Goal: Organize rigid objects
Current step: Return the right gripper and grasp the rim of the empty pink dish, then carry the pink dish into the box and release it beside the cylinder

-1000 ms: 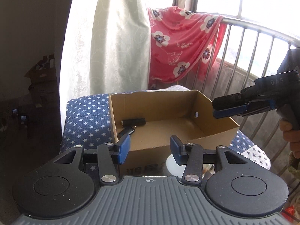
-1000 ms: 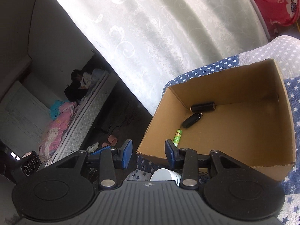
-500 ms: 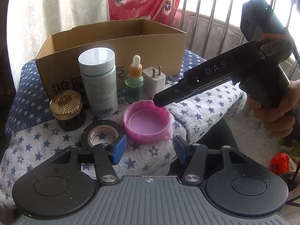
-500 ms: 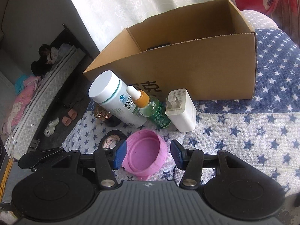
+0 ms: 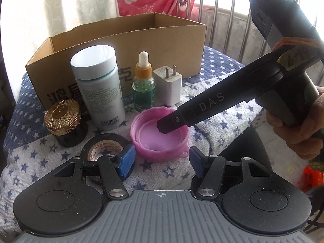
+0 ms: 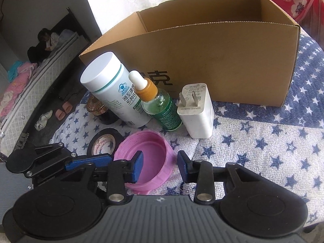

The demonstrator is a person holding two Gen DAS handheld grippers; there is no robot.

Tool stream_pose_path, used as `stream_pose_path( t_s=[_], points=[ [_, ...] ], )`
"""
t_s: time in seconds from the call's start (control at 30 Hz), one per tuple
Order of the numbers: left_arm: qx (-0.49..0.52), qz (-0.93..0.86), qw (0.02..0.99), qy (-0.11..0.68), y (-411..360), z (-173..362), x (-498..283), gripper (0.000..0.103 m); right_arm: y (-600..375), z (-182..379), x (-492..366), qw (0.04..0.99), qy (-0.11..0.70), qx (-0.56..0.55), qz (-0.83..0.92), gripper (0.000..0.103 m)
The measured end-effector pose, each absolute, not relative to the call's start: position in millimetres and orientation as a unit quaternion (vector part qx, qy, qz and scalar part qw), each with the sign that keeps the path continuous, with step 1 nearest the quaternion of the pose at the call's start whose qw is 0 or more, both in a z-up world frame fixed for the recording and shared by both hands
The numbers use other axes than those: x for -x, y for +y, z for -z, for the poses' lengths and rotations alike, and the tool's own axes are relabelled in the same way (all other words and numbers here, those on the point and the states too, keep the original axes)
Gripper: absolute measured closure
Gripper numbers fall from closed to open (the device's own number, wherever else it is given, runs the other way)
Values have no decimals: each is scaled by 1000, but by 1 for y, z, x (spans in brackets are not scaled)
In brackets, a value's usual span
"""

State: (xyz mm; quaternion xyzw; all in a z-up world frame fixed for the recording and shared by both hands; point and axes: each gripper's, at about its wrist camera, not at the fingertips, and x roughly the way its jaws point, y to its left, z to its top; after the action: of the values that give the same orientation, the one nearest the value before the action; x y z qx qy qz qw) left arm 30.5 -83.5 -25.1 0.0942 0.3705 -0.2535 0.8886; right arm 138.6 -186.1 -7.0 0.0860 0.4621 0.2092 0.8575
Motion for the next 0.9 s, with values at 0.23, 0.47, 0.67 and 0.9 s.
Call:
stream_pose_path(
  t_s=[0.23, 0.47, 0.67, 0.9],
  points=[
    [-111, 243, 894, 360, -94, 27, -27, 40, -191, 6, -135, 866, 453, -78, -196, 85],
    [-91, 237, 896, 364, -87, 22, -23, 46, -194, -2, -123, 871, 444, -86, -191, 87],
    [-87, 241, 905, 340, -78, 4, 0, 46, -191, -19, -104, 880, 425, -94, -191, 86],
    [-88, 237, 930, 268, -66, -38, 22, 46, -178, -74, -80, 910, 356, -77, -197, 86]
  ],
)
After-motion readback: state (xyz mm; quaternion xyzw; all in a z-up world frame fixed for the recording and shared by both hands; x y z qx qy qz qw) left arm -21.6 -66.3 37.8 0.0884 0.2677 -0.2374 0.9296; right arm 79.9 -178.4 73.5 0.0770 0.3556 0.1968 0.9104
